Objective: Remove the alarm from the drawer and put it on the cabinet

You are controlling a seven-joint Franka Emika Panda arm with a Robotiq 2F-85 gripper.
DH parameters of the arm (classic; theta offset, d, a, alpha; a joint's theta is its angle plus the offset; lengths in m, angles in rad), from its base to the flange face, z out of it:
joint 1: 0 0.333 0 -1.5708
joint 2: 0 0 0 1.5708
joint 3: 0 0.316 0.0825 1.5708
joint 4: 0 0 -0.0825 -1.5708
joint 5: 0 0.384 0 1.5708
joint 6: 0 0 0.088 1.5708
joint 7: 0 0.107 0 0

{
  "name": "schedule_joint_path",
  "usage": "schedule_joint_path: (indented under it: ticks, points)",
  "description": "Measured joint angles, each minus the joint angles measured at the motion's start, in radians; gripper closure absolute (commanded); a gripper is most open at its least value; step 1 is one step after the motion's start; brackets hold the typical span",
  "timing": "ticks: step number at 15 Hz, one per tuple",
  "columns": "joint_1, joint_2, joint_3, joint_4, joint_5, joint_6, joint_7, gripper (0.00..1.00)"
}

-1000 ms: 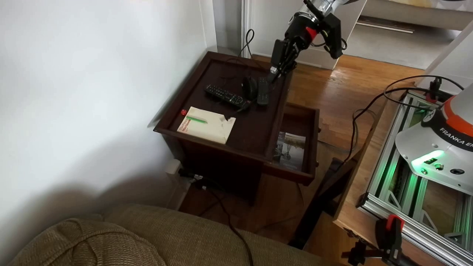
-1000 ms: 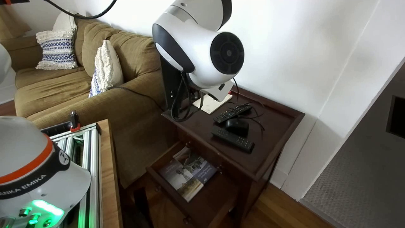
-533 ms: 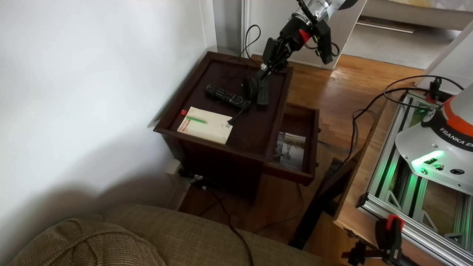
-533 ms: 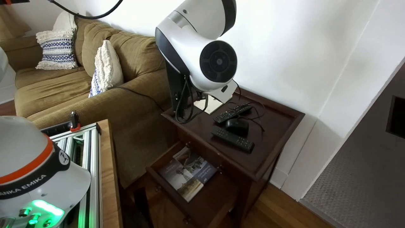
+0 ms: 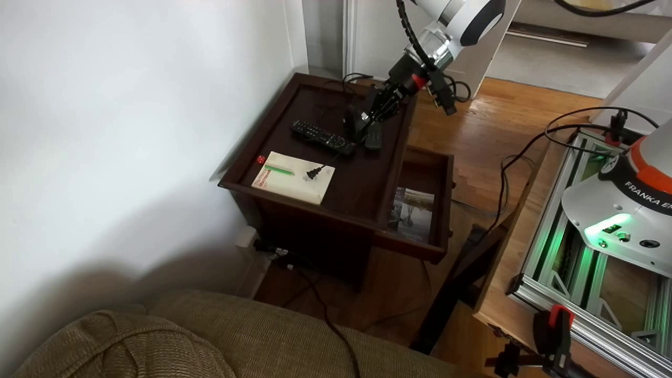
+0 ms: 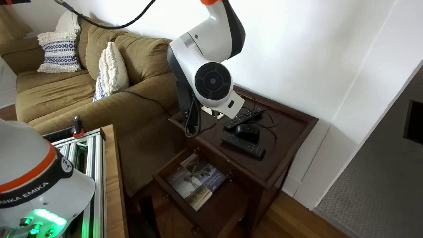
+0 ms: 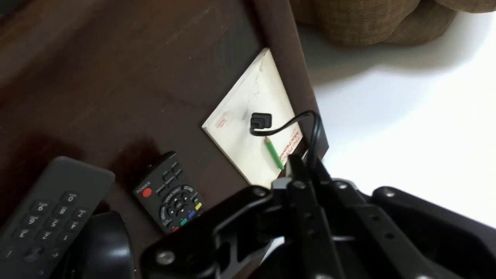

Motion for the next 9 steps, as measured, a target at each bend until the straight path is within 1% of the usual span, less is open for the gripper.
schedule_joint_path:
  ticks: [2,4,5,6,8,9]
  points:
    - [0.025,0.042,0.0,0.018,0.031,0.052,-0.04,0.99]
    - [0.055,0.087,0.0,0.036,0.039,0.127,-0.069,0.99]
    - [0.07,0.109,0.0,0.045,0.044,0.166,-0.082,0.88]
    - [0.083,0.131,0.001,0.054,0.045,0.204,-0.092,0.68]
    - [0.105,0.169,0.003,0.069,0.045,0.269,-0.109,0.55]
    - [0.114,0.183,0.003,0.074,0.044,0.293,-0.119,0.47]
